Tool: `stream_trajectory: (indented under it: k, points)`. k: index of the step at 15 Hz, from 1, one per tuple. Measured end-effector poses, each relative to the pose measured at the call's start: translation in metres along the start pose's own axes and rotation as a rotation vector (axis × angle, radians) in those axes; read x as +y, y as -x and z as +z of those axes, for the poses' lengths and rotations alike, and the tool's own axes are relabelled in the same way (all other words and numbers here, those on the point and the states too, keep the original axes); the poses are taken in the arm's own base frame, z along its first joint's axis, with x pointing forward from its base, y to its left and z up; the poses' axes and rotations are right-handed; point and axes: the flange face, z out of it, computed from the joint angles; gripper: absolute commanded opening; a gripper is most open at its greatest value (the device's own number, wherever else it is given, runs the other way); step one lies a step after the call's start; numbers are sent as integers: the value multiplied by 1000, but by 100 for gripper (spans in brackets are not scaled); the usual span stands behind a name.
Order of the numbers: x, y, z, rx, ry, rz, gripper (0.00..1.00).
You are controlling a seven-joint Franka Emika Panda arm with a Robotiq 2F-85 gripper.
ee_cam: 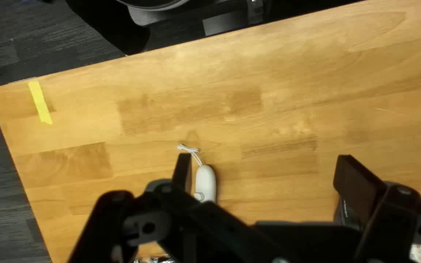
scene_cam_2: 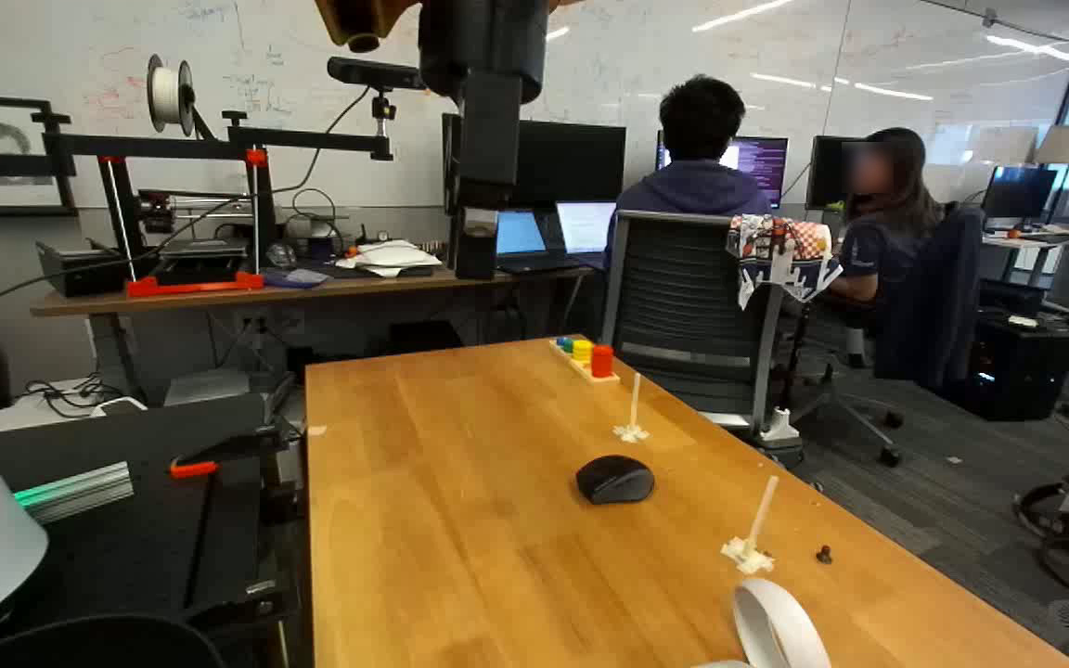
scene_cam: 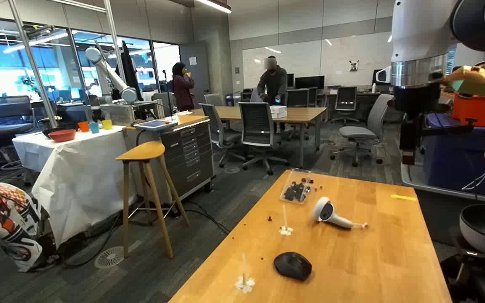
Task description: Turn on the mouse
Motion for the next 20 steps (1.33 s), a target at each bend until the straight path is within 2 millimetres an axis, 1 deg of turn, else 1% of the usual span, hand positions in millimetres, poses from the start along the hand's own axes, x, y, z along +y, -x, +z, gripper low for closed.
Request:
stream_trajectory:
  k: [10, 12, 14, 15, 18, 19, 20]
  points:
    - [-1, 0, 2, -4, 0, -1, 100]
    - [-5, -5, 4, 15, -3, -10, 100]
    - [-15, -15, 5, 62, -8, -25, 100]
    - [-24, -21, 6, 90, -12, -33, 100]
    - [-59, -40, 12, 166, -23, -55, 100]
    - [-72, -48, 16, 186, -26, -62, 75]
    - [-84, -55, 20, 203, -28, -70, 74]
